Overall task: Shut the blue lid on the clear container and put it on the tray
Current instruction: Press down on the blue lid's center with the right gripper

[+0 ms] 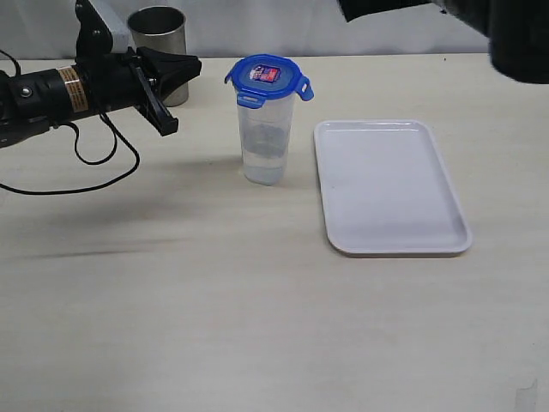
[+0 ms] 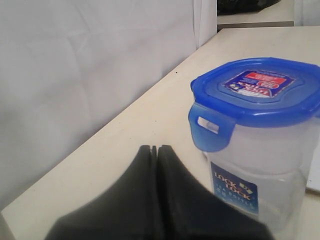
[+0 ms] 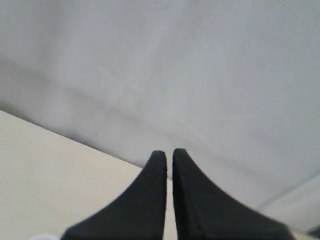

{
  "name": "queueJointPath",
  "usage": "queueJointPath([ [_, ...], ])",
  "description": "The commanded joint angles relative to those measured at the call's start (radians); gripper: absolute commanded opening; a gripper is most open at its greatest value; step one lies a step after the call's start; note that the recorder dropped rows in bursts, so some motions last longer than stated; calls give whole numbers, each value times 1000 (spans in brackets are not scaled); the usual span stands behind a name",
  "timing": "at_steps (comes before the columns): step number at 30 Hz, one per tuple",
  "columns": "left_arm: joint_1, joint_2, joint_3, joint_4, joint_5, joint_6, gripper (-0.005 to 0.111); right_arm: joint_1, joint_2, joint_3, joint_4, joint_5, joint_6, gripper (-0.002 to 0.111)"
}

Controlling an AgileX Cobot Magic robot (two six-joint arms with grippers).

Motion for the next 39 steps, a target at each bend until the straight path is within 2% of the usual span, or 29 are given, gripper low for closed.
queueJointPath([
  [1, -1, 1, -1, -4, -12, -4, 0, -33, 72, -276, 757, 202, -693, 5],
  [2, -1, 1, -1, -2, -9, -13, 0, -60, 94, -353, 1019, 215, -895, 5],
  [3, -1, 1, -1, -2, -9, -21, 0, -95, 134, -477, 1343, 275, -1217, 5],
  [5, -1, 1, -1, -2, -9, -21, 0, -104, 178, -612, 1702, 344, -1492, 5],
  [6, -1, 1, -1, -2, -9, -21, 0, -96, 210, -666, 1817, 356, -1571, 5],
  [10, -1, 1, -1, -2, -9, -21, 0, -55, 375, -791, 1819, 465, -1565, 5],
  [15, -1, 1, -1, 1, -9, -20, 0, -45, 494, -805, 1783, 483, -1565, 5],
  [26, -1, 1, -1, 0, -12, -20, 0, -45, 536, -803, 1755, 409, -1581, 5],
  [39, -1, 1, -1, 17, -17, -20, 0, -47, 583, -803, 1729, 443, -1584, 5],
])
